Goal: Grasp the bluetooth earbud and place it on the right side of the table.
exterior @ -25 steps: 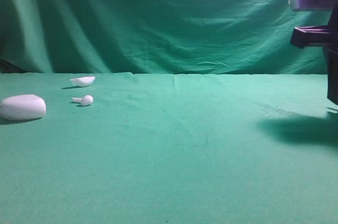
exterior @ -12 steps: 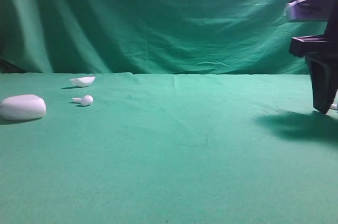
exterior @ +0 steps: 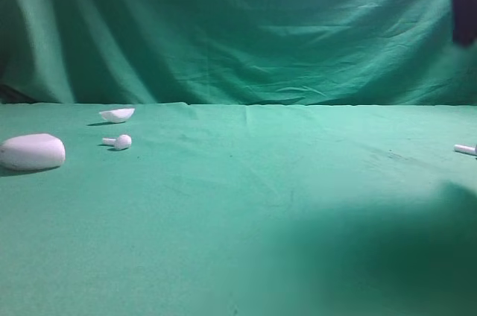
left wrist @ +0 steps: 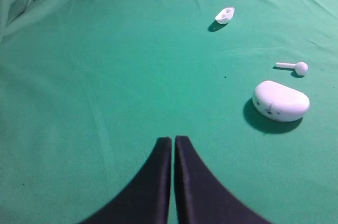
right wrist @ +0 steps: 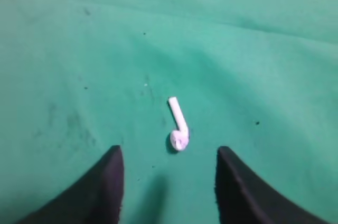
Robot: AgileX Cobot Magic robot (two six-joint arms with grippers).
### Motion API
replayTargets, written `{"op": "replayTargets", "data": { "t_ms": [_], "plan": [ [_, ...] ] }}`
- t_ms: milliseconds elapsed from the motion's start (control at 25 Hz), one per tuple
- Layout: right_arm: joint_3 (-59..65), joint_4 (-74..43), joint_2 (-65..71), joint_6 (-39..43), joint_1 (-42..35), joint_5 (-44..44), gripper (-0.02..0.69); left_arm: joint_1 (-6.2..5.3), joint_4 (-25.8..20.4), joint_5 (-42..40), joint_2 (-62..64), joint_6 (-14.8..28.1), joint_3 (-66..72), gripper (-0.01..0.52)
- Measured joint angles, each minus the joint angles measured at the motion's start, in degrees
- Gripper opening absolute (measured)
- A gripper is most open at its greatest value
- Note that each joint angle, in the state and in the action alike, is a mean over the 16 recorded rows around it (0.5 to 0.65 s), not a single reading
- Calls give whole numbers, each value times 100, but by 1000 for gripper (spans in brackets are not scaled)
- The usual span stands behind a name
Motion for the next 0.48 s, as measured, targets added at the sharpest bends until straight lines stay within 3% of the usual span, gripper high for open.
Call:
{"op": "replayTargets", "data": {
  "t_ms": [320,480],
  "plan": [
    [-42,238,-1779,-93,0,715,99,0,0,0,0,0,0,0],
    [223,284,-2931,-180,0,864,20,0,0,0,0,0,0,0]
  ]
}}
